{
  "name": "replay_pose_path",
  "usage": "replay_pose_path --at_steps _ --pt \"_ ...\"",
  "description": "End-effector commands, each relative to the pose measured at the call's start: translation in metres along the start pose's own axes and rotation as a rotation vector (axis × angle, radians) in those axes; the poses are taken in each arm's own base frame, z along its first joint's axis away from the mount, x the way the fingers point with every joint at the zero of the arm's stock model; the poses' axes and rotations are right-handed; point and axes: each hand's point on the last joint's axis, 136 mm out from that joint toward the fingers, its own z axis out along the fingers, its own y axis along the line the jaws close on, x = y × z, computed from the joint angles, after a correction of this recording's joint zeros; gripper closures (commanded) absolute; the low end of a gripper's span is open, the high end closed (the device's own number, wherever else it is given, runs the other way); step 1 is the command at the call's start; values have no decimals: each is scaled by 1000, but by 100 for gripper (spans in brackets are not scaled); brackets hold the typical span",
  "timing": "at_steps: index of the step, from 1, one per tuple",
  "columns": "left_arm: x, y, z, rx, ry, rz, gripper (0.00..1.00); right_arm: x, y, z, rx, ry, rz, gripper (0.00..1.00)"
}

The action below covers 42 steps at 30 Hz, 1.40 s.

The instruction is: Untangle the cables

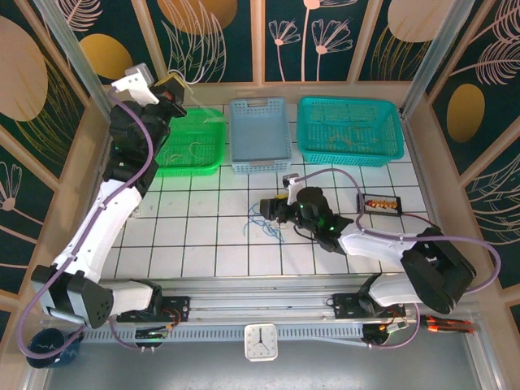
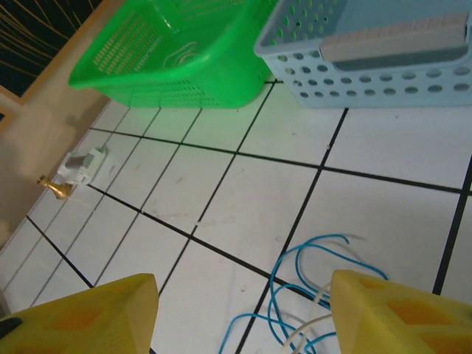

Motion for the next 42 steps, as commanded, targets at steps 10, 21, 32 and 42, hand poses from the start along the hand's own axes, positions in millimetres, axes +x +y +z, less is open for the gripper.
replay_pose_path --at_steps 10,21,32,42 --pt "52 118 11 -219 22 55 100 -22 6 -23 23 -26 -19 34" --pt "126 197 1 -387 169 18 90 -5 -13 -34 93 7 -17 34" --pt "100 187 5 -395 166 5 1 7 -31 -33 131 24 17 36" --pt "118 135 4 -146 297 -147 1 15 -44 -27 153 56 31 39"
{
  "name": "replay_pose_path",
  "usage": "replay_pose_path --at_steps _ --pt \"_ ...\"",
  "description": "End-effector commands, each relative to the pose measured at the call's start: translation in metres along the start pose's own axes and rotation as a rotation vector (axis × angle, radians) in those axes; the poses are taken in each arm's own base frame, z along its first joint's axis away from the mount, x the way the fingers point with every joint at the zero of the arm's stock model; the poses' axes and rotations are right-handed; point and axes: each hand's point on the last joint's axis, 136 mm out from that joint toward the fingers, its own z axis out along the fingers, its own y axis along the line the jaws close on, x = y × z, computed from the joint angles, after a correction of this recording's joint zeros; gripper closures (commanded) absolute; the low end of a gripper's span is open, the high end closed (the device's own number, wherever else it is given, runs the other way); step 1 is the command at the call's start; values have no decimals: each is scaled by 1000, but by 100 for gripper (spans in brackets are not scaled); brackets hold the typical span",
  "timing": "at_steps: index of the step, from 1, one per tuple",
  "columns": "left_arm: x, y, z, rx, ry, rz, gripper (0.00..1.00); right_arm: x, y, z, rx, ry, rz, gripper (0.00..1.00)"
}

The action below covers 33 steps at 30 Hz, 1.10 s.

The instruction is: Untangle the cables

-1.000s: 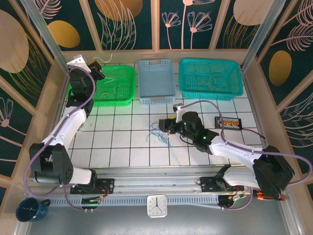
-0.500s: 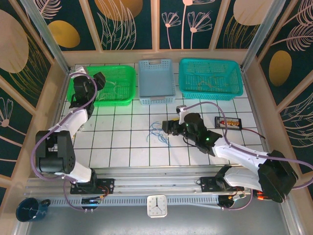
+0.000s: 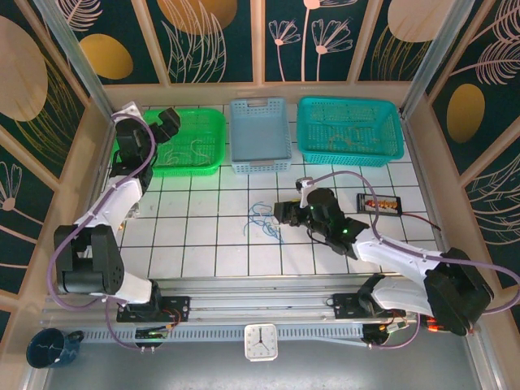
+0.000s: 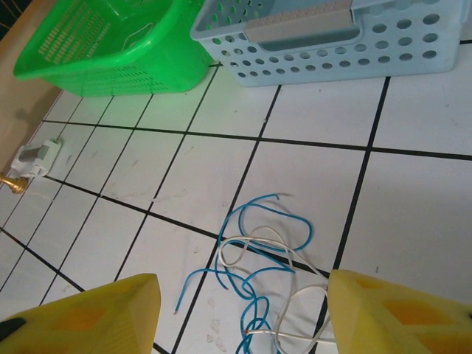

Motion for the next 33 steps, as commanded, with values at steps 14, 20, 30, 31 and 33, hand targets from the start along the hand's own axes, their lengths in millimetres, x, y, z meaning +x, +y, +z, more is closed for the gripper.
replay_pose_path --at_steps 14,20,30,31,33 --pt "216 -109 -77 315 563 -40 10 13 -28 14 52 33 52 46" --pt "277 -110 -86 244 695 46 23 12 -38 10 75 13 76 46" --pt "341 -125 -91 221 828 150 45 12 -50 1 99 -19 115 46" --pt "343 -125 -90 220 833 151 48 13 -51 0 102 -19 118 46" --pt "347 -125 -89 221 838 147 53 14 -53 -2 105 -22 121 46"
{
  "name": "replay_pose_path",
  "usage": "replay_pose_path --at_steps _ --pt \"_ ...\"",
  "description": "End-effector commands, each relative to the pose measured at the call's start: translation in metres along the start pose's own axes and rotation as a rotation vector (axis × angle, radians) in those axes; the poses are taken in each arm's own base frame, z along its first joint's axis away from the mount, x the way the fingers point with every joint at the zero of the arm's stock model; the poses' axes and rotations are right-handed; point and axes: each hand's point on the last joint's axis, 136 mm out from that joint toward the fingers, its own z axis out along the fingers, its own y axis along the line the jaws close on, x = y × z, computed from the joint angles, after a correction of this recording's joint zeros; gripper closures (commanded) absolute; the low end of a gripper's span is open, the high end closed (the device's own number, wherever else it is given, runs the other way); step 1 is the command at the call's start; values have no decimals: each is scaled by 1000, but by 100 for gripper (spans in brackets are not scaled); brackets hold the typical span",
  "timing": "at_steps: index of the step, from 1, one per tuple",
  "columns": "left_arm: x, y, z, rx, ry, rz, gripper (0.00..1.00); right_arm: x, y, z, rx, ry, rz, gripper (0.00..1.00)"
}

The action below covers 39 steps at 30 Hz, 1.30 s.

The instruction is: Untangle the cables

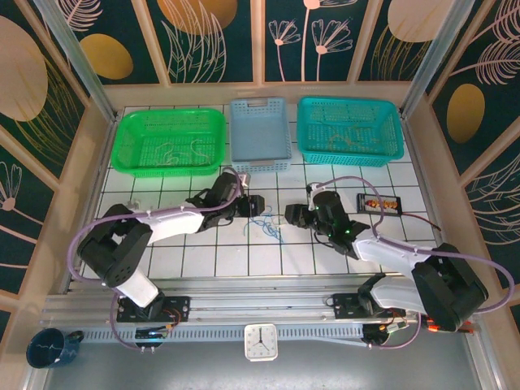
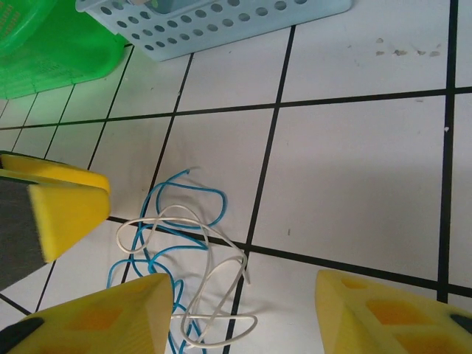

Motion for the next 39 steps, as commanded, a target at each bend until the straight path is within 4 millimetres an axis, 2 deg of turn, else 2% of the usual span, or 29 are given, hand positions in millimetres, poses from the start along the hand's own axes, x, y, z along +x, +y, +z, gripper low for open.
replay_pose_path --at_steps 1,7,17,23,29,33,37,39 --pt "-6 -3 6 -5 -9 -3 55 -9 -4 -5 8 -54 27 46" --pt "0 -5 15 2 13 -3 60 -10 -6 -8 11 -62 31 46" --pt "10 -8 26 8 46 -2 63 -9 -7 -7 6 -62 36 46" --pt "12 -10 30 13 54 -3 72 -9 -7 -7 7 -65 36 46" --pt "1 -20 24 31 31 2 87 -9 -8 -7 6 -65 34 46" --pt "-15 -38 9 64 5 13 100 -11 -5 -8 -8 -70 27 46" --pt "-33 -62 -10 127 -24 26 100 -15 4 -9 -53 -86 5 45" --pt "-49 -81 -23 174 -54 34 100 -20 11 -11 -78 -99 -9 43"
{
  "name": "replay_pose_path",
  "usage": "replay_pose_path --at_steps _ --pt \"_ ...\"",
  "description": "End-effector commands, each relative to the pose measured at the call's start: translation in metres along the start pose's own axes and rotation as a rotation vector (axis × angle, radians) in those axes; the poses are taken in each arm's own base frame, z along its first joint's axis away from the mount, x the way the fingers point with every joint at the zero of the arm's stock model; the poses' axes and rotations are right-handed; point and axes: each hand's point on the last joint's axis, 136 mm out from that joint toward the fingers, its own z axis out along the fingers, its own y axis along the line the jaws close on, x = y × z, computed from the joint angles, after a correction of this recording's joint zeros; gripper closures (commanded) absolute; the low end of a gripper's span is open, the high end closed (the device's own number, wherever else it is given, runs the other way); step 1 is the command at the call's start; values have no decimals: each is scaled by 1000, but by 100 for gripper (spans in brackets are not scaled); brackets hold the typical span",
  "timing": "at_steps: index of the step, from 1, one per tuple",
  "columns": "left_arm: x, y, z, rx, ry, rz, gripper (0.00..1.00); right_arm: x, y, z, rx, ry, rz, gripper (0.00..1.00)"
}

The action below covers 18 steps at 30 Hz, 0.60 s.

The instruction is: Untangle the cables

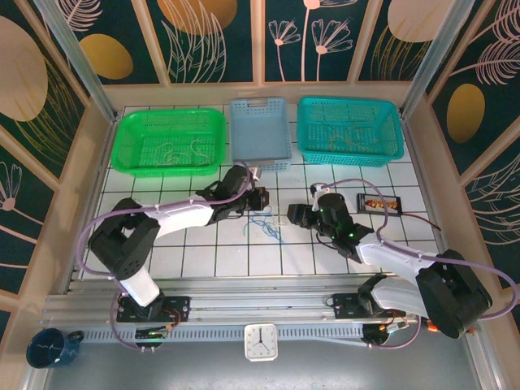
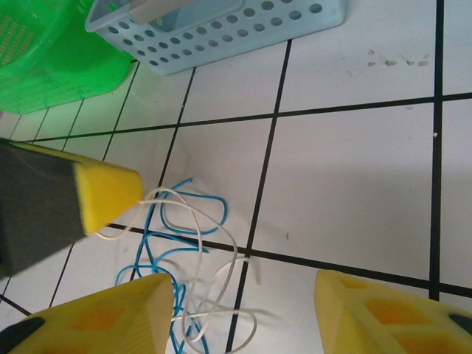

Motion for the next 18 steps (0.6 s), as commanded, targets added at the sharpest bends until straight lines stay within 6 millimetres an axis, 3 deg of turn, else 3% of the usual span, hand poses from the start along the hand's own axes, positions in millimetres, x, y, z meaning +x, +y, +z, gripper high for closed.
replay_pose_path --at_steps 1,8,13,18 --pt "-28 -43 -24 108 -43 26 100 -16 13 -5 -64 -62 -35 42" --pt "-55 -90 -56 243 -90 37 100 -42 34 -9 -119 -121 -90 36" --pt "-69 -109 -74 298 -123 42 100 -56 42 -7 -130 -148 -98 36" --pt "-77 -119 -89 325 -157 43 100 -57 45 -1 -142 -141 -93 38"
